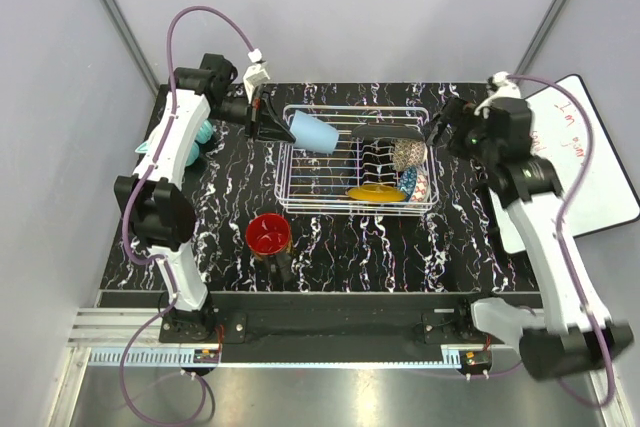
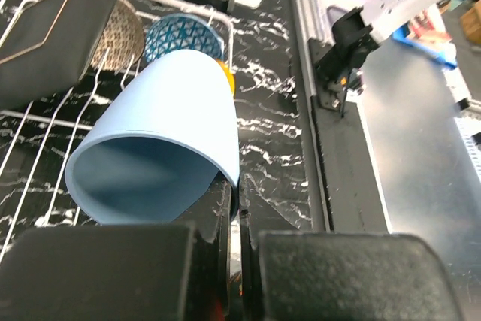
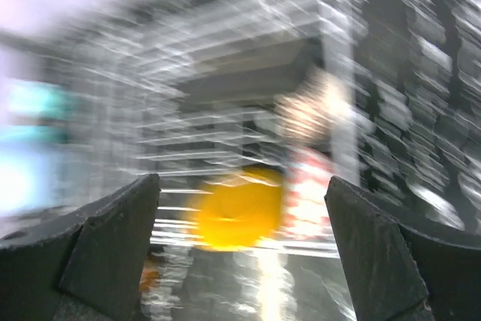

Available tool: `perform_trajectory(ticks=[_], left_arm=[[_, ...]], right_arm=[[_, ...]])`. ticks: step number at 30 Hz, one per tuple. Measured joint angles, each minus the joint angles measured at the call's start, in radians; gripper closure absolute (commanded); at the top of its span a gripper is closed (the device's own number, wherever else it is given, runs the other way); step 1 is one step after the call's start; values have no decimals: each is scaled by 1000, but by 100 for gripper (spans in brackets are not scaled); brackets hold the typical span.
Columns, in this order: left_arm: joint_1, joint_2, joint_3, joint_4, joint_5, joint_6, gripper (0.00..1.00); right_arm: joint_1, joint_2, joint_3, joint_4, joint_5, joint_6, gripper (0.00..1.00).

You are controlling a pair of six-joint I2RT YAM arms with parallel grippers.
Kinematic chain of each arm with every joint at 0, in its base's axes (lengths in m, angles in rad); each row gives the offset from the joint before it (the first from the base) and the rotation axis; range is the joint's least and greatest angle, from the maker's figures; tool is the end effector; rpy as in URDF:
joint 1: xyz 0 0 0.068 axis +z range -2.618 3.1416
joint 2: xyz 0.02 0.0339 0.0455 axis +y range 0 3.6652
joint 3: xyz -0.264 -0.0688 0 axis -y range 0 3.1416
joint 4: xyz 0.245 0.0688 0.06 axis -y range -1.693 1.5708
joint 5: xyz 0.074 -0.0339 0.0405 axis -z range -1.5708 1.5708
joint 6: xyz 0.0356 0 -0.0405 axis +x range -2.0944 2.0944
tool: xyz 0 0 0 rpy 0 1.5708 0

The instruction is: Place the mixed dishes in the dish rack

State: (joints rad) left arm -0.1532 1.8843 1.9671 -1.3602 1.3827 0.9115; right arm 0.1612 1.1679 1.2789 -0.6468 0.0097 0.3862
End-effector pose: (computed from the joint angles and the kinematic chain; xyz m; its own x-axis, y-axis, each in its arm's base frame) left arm 0.3543 -0.0901 0.3675 -0.3350 0.2013 -0.9205 0.9373 -0.0288 -0.3474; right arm 0.2444 0.0394 0.3872 -0.5242 0.2964 -0.7984 0.0488 0.9464 0.3193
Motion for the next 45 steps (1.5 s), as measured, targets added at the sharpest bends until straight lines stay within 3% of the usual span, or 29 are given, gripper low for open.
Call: perform_trajectory(ticks=[4,7,11,17,26,31,36,41,45], left_arm=[[-7,0,0,0,29,-15,100],[-25,0,2,-1,37,-34,100],[-62,10,84,-17,38,-81,100],[-108,76,427,8,61,-184,100],[-134,157,459,3,79,-319,100],[-120,233,462,96,79,-441,100],[-110,271,465,306,77,-655,100],[-109,201,304,651,69,-912,100],[-107,148,210,795,53,-1016,100]], right_arm=[[0,-159,-37,192,-214,115,1],[0,-195,-161,460,-381,264,0],[1,-59,-273,728,-531,443,0],[38,180,-277,998,-660,626,0],[87,304,-222,1374,-713,844,0],[88,314,-223,1471,-715,923,0],[103,316,-222,1484,-724,927,0],[144,330,-206,1427,-739,871,0],[149,332,-194,1367,-758,813,0]])
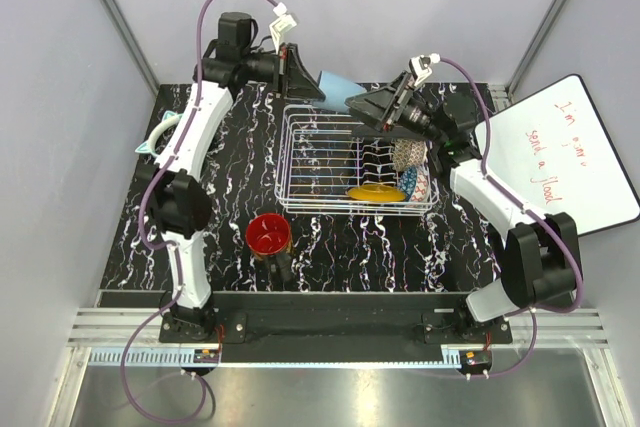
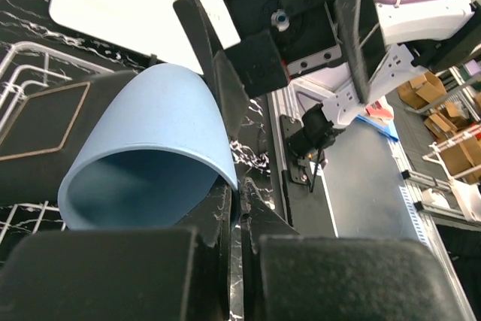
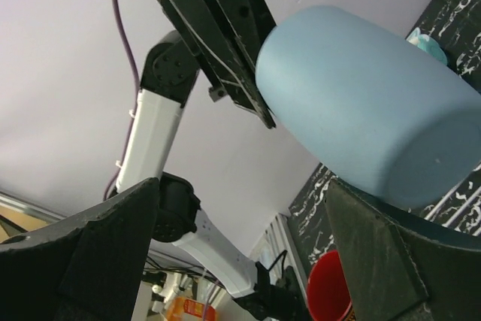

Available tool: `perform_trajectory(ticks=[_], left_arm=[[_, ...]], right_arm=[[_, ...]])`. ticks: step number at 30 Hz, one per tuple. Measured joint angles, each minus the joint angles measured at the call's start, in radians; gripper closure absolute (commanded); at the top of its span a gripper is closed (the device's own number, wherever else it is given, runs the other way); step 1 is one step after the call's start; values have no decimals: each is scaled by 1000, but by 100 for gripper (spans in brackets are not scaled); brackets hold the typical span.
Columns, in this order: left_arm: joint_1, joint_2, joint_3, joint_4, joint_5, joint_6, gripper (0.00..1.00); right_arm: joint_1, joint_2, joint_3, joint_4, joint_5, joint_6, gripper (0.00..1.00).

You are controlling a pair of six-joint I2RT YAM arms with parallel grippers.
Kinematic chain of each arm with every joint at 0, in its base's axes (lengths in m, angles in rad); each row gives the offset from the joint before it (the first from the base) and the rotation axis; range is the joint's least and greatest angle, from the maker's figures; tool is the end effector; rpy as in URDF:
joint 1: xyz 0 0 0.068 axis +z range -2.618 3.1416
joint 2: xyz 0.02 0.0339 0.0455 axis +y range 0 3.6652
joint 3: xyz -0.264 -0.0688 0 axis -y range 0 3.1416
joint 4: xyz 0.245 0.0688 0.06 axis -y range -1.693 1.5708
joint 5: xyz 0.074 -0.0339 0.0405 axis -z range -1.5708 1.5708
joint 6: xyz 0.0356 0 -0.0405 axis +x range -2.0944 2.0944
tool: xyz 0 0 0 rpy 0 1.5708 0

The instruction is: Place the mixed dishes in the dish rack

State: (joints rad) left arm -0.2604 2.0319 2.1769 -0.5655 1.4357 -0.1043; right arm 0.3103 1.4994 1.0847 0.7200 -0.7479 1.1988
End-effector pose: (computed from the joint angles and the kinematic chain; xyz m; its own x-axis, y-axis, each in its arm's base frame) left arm 0.4191 -0.1482 0.4125 -0.4869 0.1152 -0.8658 0.8627 -0.0913 -0.4973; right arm 0.3212 0.1284 0.3631 -0.6799 0.4992 -0.5371 -0.5725 0.0963 0.8142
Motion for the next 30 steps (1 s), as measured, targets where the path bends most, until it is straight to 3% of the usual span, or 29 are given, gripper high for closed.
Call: perform_trajectory(ticks=[7,11,13,15,18,20,25,30], left_arm=[[0,-36,-12,157,14,-133,100],[-15,-75,-72,376,22,-296,100],[-18,-134,-238,680,20,-511,100],[-21,-127,-306,1014,18,-780,100],[-18,6,-196,1444,-9,-1264,100],[-14,30,-233,1590,-31,-1433,100],[-6,34,-292,1752,-35,-1652,100],[-6,34,-293,1815,-44,-1735,100]], right_arm=[[0,-3,9,-102,-34,-74,0],[0,4,8,-92,-33,-77,0],[0,18,8,-64,-32,-71,0],[0,35,8,-34,-32,-59,0],[0,58,11,4,-32,-41,0],[0,66,19,18,-32,-31,0],[0,69,52,24,-32,-28,0],[0,69,99,8,-29,-53,0]])
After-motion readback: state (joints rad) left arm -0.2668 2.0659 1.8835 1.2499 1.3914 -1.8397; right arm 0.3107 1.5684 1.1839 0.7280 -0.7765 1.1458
